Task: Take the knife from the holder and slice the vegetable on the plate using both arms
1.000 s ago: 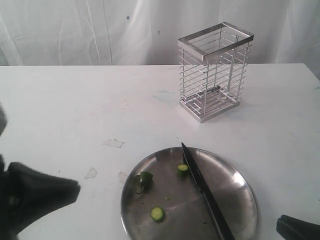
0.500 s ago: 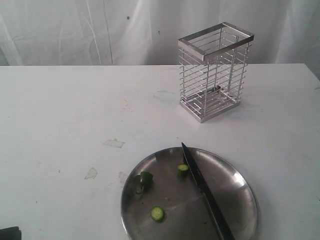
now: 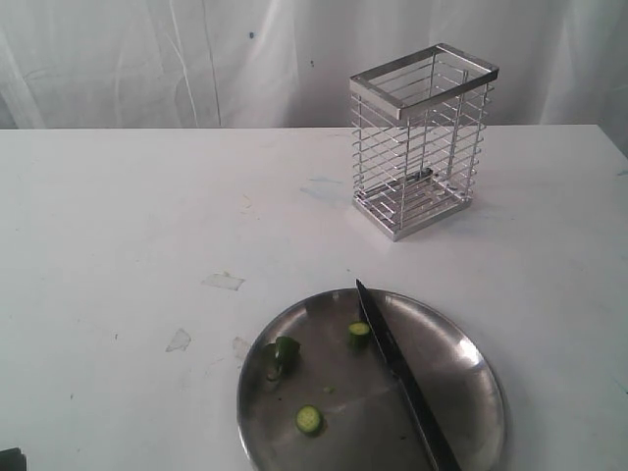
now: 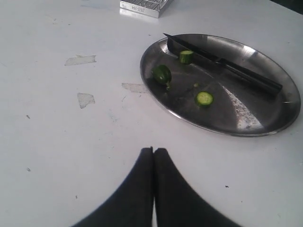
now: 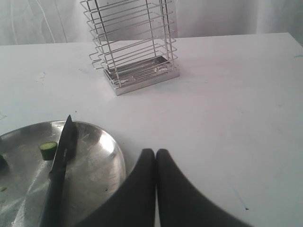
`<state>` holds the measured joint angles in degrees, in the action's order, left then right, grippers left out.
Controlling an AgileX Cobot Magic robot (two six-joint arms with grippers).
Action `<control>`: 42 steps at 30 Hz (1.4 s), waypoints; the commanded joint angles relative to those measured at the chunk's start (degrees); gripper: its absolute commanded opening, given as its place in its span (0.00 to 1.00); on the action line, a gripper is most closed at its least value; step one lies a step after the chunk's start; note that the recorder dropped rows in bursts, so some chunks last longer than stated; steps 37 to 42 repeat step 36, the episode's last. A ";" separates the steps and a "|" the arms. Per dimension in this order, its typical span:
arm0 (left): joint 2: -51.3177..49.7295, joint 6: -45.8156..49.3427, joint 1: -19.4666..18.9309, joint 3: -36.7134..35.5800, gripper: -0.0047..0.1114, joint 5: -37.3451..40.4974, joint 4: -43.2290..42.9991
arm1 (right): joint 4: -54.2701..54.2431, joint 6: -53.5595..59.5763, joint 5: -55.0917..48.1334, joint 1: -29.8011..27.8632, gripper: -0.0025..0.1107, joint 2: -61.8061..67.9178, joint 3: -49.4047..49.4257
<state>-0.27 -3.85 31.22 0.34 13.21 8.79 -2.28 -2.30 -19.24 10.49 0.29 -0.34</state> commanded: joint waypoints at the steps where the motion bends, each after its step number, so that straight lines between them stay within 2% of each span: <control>1: 0.27 0.28 -0.20 -0.34 0.04 -0.38 -0.07 | 0.11 -0.04 0.07 -0.27 0.02 -0.29 0.34; 42: 0.27 0.28 -0.20 -0.34 0.04 -1.66 -0.07 | 0.11 -0.04 0.07 -0.27 0.02 -0.29 0.34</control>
